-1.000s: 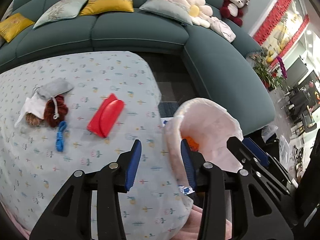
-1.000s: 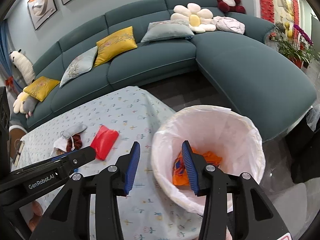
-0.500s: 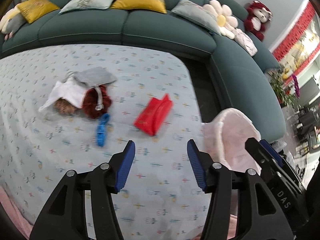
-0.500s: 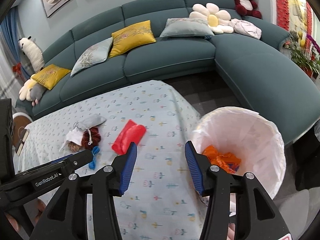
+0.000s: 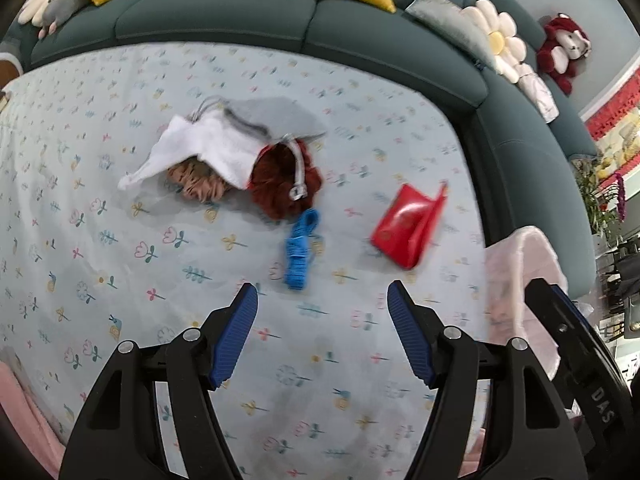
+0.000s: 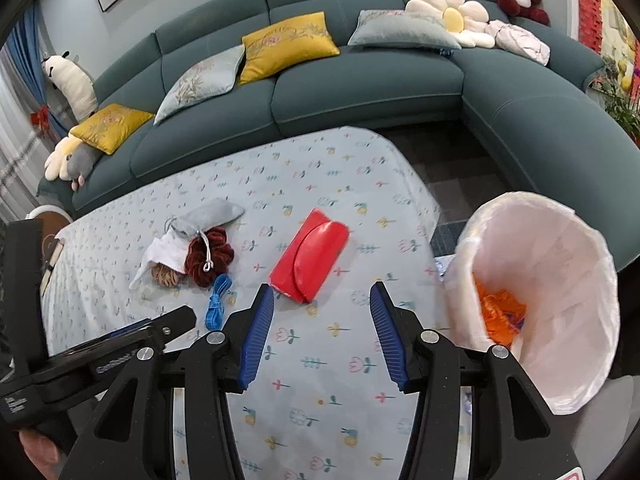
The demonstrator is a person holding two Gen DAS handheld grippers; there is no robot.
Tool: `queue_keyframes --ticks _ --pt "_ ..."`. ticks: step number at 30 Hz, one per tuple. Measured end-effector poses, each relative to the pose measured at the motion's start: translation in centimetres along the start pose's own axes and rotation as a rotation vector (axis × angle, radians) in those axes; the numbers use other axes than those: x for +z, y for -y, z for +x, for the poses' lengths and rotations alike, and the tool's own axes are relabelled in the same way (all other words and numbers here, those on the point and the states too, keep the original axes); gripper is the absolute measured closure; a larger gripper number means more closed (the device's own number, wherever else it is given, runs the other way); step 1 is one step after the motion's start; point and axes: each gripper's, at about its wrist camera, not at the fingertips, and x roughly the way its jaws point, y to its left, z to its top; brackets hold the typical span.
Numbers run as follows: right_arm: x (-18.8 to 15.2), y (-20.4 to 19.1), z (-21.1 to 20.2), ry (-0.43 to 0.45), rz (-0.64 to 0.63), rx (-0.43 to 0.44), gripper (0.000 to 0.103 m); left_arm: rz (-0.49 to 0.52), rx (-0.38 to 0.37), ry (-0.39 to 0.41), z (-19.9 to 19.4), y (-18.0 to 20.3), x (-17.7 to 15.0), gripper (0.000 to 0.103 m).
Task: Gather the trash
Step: 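Withdraw both open tools from the bin toward the table, then grasp the blue strap with the left tool while the right tool grasps the red case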
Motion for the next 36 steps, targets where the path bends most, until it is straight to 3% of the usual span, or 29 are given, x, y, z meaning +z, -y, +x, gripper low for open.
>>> queue_keyframes --ticks 9,16,24,29,31,35,36 --pt "0.5 -1.1 4.4 -0.063 0.028 -0.002 0.049 0.018 0.020 -0.069 4.3 -0.9 1.2 0.040" --pt "1.5 -1.6 7.6 -0.097 0.070 0.000 0.045 0.014 0.026 -0.111 6.2 -1.1 2.2 0.049" --pt "2.1 -2.1 10.9 -0.138 0.090 -0.030 0.044 0.019 -0.004 -0.146 7.4 -1.4 2.3 0.086" --pt "1.6 -1.6 12.6 -0.172 0.107 -0.042 0.044 0.036 -0.014 -0.142 7.3 -1.4 2.1 0.088" --pt "1.2 -1.5 12.9 -0.187 0.096 -0.036 0.060 0.035 -0.021 -0.140 7.1 -1.4 2.1 0.088" --pt "0.6 -0.9 12.8 -0.194 0.104 -0.028 0.078 0.029 -0.032 -0.131 6.7 -1.4 1.9 0.089" --pt "0.5 -0.8 12.6 -0.191 0.105 -0.029 0.088 0.027 -0.037 -0.127 6.5 -1.4 1.9 0.089"
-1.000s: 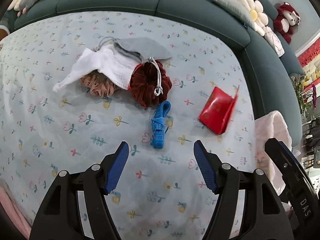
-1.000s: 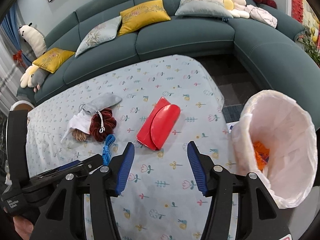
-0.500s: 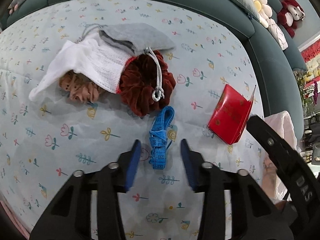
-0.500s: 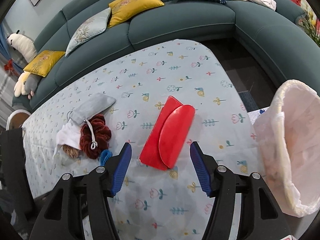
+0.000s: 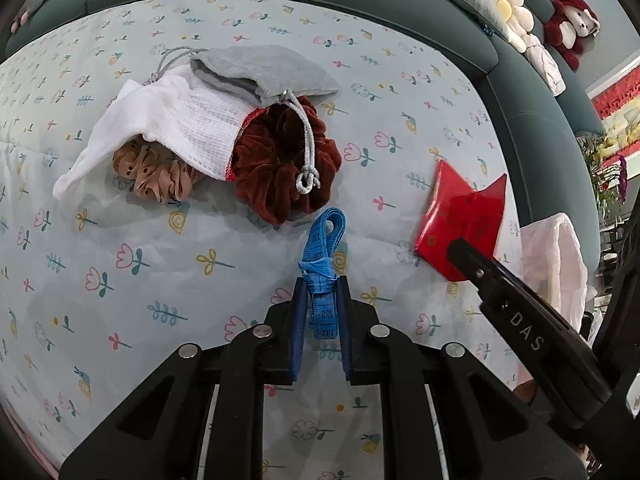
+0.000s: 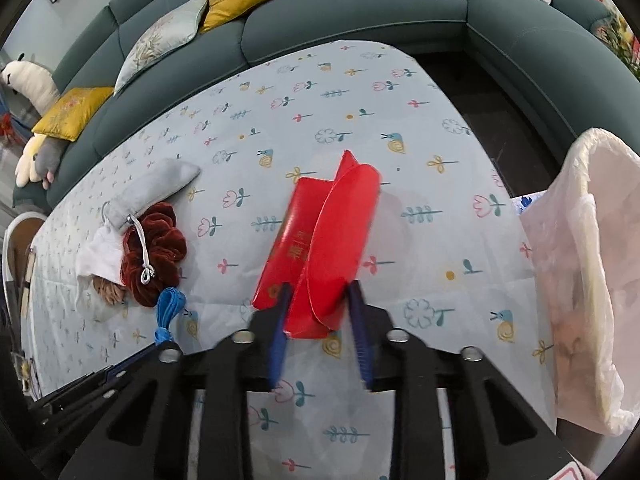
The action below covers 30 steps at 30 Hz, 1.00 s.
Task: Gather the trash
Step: 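Grasp the blue strap with the left tool while the right tool grasps the red case, then carry the blue strap and red case over the bin and open both tools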
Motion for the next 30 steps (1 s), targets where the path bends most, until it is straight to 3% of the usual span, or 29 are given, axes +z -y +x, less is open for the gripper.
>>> queue_keyframes --ticks 1,5,16,30 --pt "-0.1 0.1 -0.2 0.001 -0.004 0.000 0.097 -0.002 -0.003 0.004 -0.2 0.1 -0.1 0.089" --pt "-0.1 0.5 -1.6 0.032 -0.010 0.005 0.102 -0.005 -0.017 0.019 -1.2 0.4 -0.4 0.090" --pt "0.7 3.3 -7.1 0.137 0.026 0.027 0.102 0.052 -0.064 0.080 -4.5 5.6 -0.1 0.090" --pt "0.7 10.4 -14.8 0.273 0.101 0.006 0.102 0.228 -0.142 0.130 -7.6 17.0 -1.7 0.090"
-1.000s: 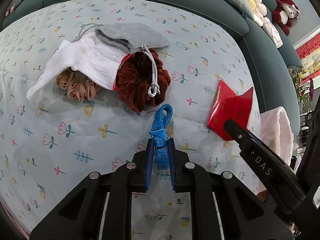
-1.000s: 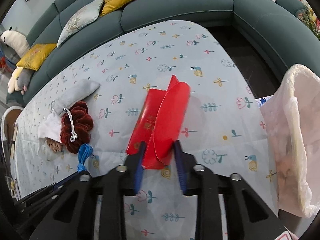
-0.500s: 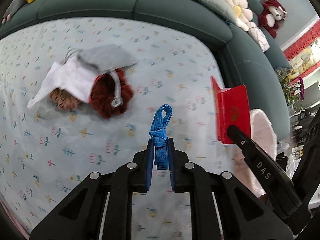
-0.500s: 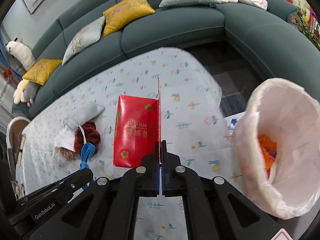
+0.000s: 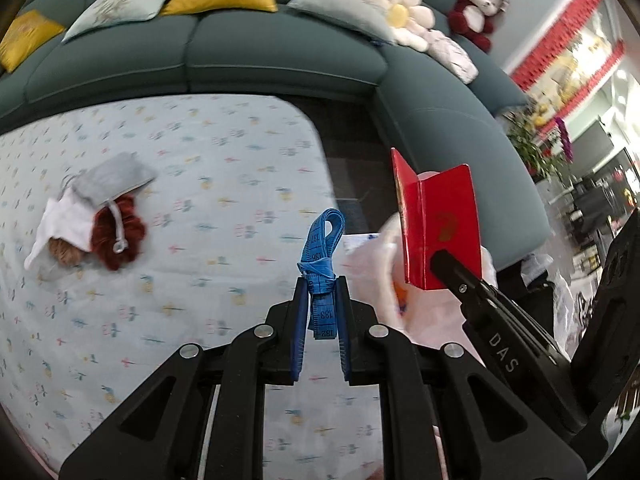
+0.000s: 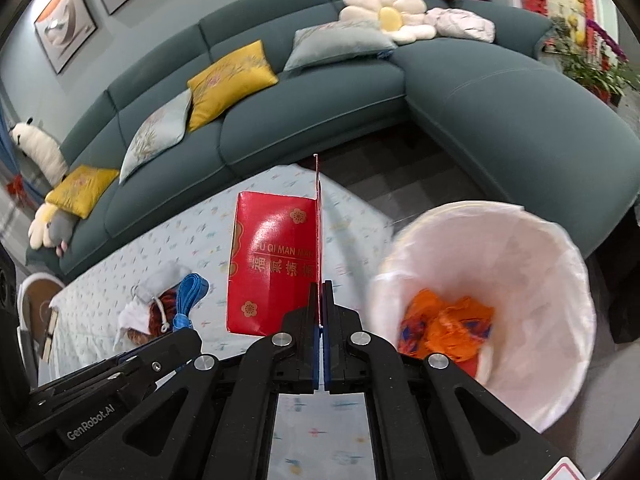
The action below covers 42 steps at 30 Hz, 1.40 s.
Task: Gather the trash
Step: 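Carry the blue strap and red case over the bin and open both tools, then move both open tools back to the white glove and grey pouch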
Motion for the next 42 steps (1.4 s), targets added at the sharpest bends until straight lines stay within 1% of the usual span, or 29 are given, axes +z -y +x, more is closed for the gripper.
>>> queue_keyframes --ticks 7,13,18,23,24,25,26,27,28,29,30,37,42 --pt "0.0 5.1 -2.6 0.041 0.067 -0.037 0.102 0.090 -0.030 -0.011 0.8 5.7 -0.6 0.090" --pt "-0.3 8.6 -4.0 0.062 0.106 -0.064 0.102 0.136 -0.064 -0.034 1.9 9.5 -1.6 0.090" --pt "-0.5 10.7 -4.6 0.067 0.130 -0.078 0.102 0.168 -0.080 -0.049 2.7 11.9 -2.3 0.090" --pt "-0.5 12.0 -5.0 0.071 0.144 -0.088 0.102 0.185 -0.101 -0.052 3.2 13.2 -2.8 0.089" --pt "-0.5 12.2 -5.1 0.071 0.144 -0.089 0.099 0.185 -0.112 -0.057 3.3 13.3 -2.8 0.089" --pt "-0.5 12.4 -5.2 0.074 0.146 -0.093 0.094 0.183 -0.116 -0.061 3.3 13.4 -2.9 0.085" --pt "-0.5 12.5 -5.3 0.078 0.147 -0.100 0.092 0.178 -0.116 -0.062 3.4 13.5 -2.9 0.073" --pt "-0.6 12.8 -5.4 0.080 0.148 -0.101 0.081 0.170 -0.109 -0.053 3.3 13.4 -2.8 0.067" --pt "-0.7 13.0 -5.6 0.089 0.155 -0.115 0.073 0.157 -0.096 -0.041 3.2 13.3 -2.8 0.057" --pt "-0.7 13.1 -5.7 0.095 0.160 -0.116 0.069 0.135 -0.102 -0.030 3.0 13.0 -2.7 0.052" --pt "-0.7 13.3 -5.7 0.098 0.163 -0.116 0.067 0.127 -0.102 -0.029 3.0 12.9 -2.6 0.051" --pt "-0.7 12.9 -5.9 0.095 0.151 -0.115 0.066 0.110 -0.070 -0.021 2.5 11.8 -2.4 0.051" --pt "-0.7 12.0 -5.9 0.093 0.134 -0.109 0.066 0.099 -0.041 -0.004 1.8 10.6 -2.4 0.051"
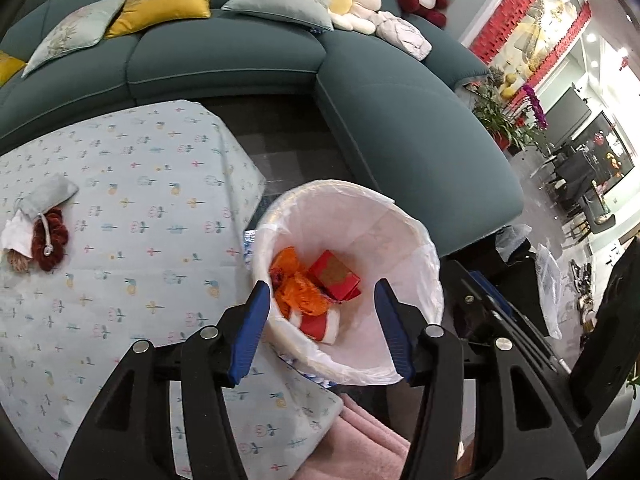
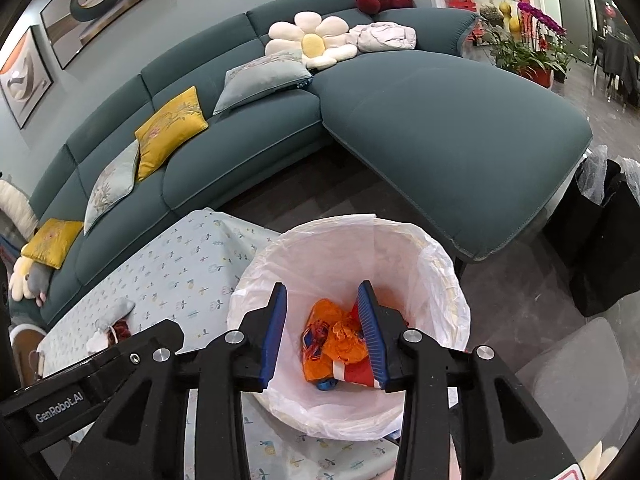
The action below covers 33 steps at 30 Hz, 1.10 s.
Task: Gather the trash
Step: 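Move both open tools back to the white glove and grey pouch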
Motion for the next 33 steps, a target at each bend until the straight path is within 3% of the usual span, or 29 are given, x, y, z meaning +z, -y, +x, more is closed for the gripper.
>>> queue_keyframes --ticks 15,27,33 --pt "-1.2 -6.1 -0.5 -0.018 -0.094 0.047 0.058 -0.075 0.090 0.054 -3.3 -6.7 -0.8 0.051" --pt "-4.1 -13.8 0.3 -0.075 -0.200 0.105 0.058 -0.181 0.187 0.090 -6.7 -16.0 -2.0 0.051" --pt "-5.6 -18.1 1.0 -0.105 -0.251 0.137 0.058 -0.247 0.230 0.110 -8.6 -20.9 -2.5 0.046"
